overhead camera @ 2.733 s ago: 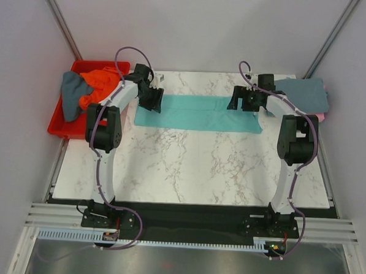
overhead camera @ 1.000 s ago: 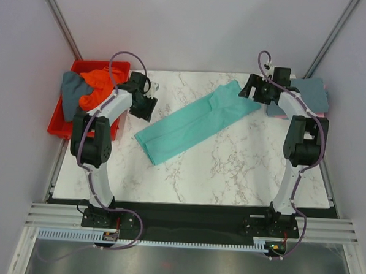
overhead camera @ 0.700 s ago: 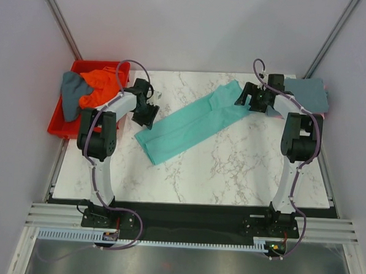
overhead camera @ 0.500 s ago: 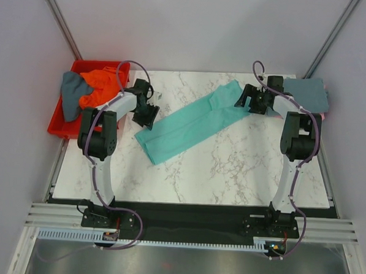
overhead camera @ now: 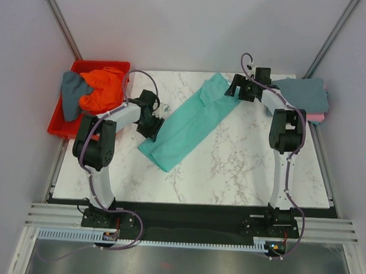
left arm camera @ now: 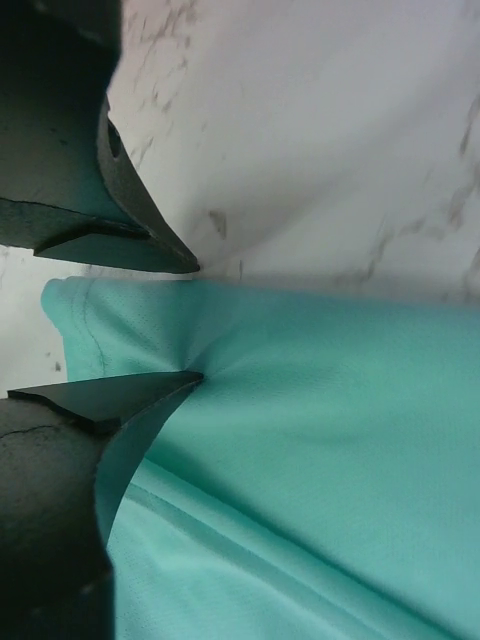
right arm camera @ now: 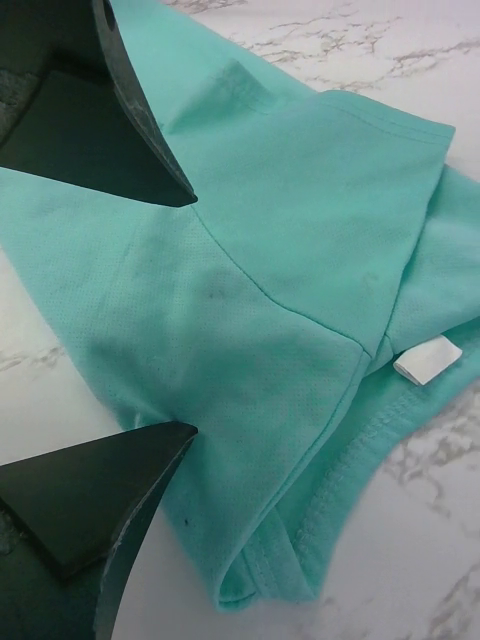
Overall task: Fold and stack the t-shirts
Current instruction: Fold the tshirt
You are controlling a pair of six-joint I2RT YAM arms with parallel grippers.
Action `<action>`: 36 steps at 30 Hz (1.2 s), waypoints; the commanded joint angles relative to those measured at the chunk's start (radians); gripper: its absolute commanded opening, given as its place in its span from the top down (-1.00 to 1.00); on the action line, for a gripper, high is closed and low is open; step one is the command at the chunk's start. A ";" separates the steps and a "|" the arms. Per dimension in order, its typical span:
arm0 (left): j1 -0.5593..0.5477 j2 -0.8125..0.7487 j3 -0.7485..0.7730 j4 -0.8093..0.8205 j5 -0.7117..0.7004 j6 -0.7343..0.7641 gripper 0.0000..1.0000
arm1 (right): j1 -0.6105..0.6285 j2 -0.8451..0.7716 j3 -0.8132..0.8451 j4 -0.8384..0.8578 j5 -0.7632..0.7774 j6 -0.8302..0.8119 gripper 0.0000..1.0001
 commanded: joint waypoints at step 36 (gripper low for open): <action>-0.550 -0.016 0.054 -0.135 0.018 0.037 0.07 | 0.118 0.241 0.302 0.189 -0.060 0.177 -0.96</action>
